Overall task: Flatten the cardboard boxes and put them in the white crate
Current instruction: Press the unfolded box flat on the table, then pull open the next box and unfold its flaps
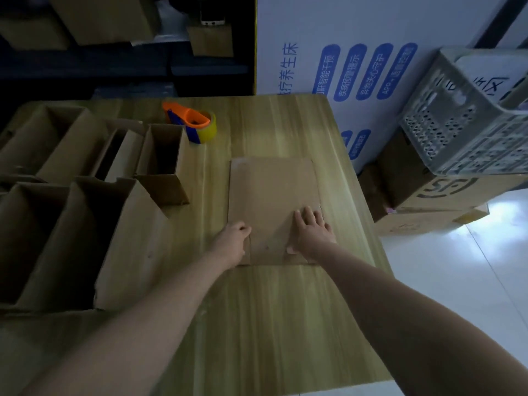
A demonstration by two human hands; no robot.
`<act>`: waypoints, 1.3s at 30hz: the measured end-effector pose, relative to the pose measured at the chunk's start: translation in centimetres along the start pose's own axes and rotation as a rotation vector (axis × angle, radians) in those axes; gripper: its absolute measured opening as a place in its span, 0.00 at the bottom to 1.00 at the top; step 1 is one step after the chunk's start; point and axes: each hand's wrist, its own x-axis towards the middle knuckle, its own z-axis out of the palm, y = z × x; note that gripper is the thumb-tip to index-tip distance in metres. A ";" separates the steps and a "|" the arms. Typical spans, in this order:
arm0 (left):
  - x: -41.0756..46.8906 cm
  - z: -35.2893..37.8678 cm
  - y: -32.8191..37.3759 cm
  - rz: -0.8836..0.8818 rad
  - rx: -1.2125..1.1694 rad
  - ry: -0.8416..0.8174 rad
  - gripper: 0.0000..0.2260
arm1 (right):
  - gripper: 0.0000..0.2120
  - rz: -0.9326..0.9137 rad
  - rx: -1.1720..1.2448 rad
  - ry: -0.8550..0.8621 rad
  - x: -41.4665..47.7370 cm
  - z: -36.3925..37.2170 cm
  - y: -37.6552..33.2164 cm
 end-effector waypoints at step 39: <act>-21.5 -18.4 -11.9 0.075 -0.247 0.569 0.12 | 0.28 -0.590 0.051 0.017 -15.6 -6.5 -29.8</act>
